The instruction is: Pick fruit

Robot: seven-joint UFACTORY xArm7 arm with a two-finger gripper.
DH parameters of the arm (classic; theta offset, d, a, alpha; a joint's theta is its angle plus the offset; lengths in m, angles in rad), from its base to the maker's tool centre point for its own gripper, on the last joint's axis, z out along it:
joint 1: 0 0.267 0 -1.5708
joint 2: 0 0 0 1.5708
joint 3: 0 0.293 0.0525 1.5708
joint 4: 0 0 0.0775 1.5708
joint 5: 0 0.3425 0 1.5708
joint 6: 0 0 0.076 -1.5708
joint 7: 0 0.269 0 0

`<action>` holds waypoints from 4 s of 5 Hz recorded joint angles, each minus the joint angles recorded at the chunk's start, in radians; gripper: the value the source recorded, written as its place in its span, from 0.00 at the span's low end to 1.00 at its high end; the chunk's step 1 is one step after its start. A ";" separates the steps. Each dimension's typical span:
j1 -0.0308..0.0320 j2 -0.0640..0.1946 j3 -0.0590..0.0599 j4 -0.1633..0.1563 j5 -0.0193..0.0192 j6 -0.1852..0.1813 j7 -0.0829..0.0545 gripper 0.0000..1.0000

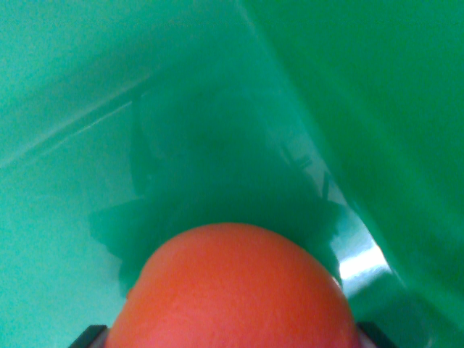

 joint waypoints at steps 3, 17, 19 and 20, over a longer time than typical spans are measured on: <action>0.0001 -0.002 0.000 0.004 -0.0003 0.005 0.000 1.00; 0.0031 -0.051 0.000 0.119 -0.0089 0.169 0.008 1.00; 0.0038 -0.062 0.000 0.146 -0.0109 0.207 0.009 1.00; 0.0046 -0.074 0.000 0.174 -0.0130 0.247 0.011 1.00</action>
